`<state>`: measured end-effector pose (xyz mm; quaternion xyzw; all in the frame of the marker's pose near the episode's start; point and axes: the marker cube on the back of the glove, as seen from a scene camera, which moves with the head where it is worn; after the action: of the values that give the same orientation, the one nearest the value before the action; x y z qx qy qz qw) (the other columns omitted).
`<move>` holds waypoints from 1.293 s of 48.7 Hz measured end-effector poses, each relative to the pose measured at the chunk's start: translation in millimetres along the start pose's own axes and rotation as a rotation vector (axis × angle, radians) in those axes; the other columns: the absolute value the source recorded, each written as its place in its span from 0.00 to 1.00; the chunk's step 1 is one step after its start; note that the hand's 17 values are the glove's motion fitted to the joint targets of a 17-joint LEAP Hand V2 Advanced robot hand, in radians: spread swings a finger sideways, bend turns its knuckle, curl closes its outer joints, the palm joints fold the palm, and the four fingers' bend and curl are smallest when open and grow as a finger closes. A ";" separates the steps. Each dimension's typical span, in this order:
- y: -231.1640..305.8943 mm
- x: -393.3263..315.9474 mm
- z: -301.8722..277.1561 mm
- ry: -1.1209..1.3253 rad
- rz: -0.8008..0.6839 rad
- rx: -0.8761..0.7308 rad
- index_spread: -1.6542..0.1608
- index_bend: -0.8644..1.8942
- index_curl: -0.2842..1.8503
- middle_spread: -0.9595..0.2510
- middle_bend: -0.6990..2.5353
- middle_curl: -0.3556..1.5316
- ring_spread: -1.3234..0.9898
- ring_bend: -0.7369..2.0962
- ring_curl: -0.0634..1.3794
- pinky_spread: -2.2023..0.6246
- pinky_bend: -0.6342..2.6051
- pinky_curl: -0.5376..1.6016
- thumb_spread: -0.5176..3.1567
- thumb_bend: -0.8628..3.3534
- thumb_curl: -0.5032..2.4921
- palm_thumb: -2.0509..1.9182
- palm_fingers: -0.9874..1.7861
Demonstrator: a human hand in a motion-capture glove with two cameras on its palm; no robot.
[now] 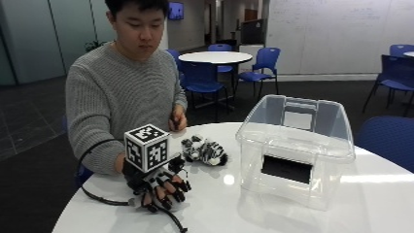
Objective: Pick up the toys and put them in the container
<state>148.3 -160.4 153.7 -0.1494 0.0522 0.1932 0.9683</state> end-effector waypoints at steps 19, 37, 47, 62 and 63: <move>-11.9 -2.6 1.6 0.094 0.039 0.264 0.68 0.38 0.26 0.60 0.29 0.36 0.39 0.54 0.28 0.65 0.55 0.43 0.54 0.26 0.33 0.65 0.61; 8.2 26.3 -118.2 -0.089 0.018 0.308 0.70 0.52 0.37 0.53 0.36 0.45 0.34 0.55 0.34 0.63 0.46 0.41 0.42 0.25 0.42 0.68 0.70; 16.7 25.9 -151.6 -0.048 -0.036 0.335 0.71 0.53 0.41 0.53 0.37 0.48 0.33 0.58 0.38 0.62 0.48 0.44 0.37 0.25 0.46 0.69 0.72; -4.0 -55.2 -191.7 -0.158 -0.256 0.352 0.73 0.56 0.47 0.52 0.39 0.55 0.33 0.60 0.46 0.62 0.50 0.47 0.32 0.26 0.53 0.68 0.70; -9.8 -74.8 -200.3 -0.178 -0.298 0.348 0.73 0.55 0.48 0.52 0.39 0.55 0.34 0.61 0.46 0.62 0.50 0.47 0.32 0.26 0.53 0.68 0.70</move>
<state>74.7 -257.8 -22.0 0.0312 -0.0235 0.0488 0.9980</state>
